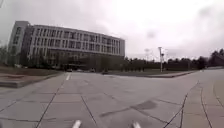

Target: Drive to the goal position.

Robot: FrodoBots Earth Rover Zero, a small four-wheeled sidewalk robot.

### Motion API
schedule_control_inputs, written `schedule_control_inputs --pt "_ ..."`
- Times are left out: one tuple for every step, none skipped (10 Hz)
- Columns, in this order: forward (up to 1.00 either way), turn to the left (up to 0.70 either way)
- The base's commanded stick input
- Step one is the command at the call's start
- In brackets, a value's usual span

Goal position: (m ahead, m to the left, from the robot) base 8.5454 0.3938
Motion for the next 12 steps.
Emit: schedule_control_inputs --pt "0.70 0.00" --pt "0.70 0.00" --pt "0.70 0.00" --pt "0.70 0.00" --pt "0.70 0.00" --pt "0.70 0.00" --pt "0.70 0.00" --pt "0.70 0.00" --pt "0.70 0.00" --pt "0.70 0.00" --pt "0.70 0.00" --pt "0.70 0.00"
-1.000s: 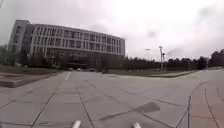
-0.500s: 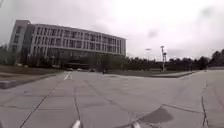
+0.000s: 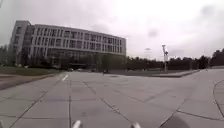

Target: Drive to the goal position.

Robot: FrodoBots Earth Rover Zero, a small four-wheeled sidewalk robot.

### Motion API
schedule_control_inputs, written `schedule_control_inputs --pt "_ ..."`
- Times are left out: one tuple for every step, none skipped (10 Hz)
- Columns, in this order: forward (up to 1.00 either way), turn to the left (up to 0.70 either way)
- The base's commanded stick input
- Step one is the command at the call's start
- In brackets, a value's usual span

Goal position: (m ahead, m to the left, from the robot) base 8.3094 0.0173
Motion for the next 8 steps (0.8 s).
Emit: schedule_control_inputs --pt "0.70 0.00" --pt "0.70 0.00" --pt "0.70 0.00" --pt "0.70 0.00" --pt "0.70 0.00" --pt "0.70 0.02" --pt "0.70 0.18" --pt "0.70 0.33"
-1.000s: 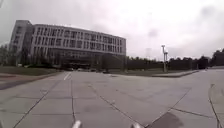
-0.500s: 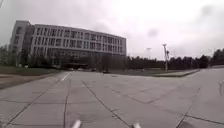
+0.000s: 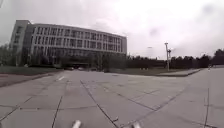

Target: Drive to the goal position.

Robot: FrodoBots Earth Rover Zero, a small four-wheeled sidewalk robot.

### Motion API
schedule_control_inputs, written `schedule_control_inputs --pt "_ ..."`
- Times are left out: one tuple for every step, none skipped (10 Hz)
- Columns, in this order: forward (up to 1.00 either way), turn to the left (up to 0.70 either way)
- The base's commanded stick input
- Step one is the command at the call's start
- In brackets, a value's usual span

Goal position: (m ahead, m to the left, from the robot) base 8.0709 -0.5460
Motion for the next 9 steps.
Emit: schedule_control_inputs --pt "0.70 0.24" --pt "0.70 0.11" --pt "0.70 0.03" --pt "0.70 0.03" --pt "0.70 0.03" --pt "0.70 0.03" --pt "0.70 0.03" --pt "0.70 0.03" --pt "0.70 0.03"
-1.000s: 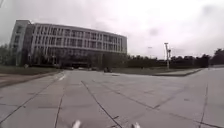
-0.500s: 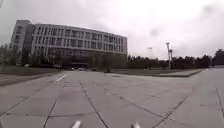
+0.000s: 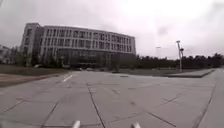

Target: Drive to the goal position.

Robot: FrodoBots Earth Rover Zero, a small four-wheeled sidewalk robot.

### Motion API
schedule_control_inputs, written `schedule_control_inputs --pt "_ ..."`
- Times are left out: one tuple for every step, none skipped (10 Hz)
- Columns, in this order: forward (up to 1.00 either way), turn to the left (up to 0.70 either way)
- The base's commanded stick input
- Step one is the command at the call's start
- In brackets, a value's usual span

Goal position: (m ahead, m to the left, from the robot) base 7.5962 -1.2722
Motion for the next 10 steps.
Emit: schedule_control_inputs --pt "0.70 0.03" --pt "0.70 0.03" --pt "0.70 0.03" --pt "0.70 0.03" --pt "0.70 0.03" --pt "0.70 0.12" --pt "0.70 0.26" --pt "0.70 0.35" --pt "0.70 0.35" --pt "0.70 0.29"
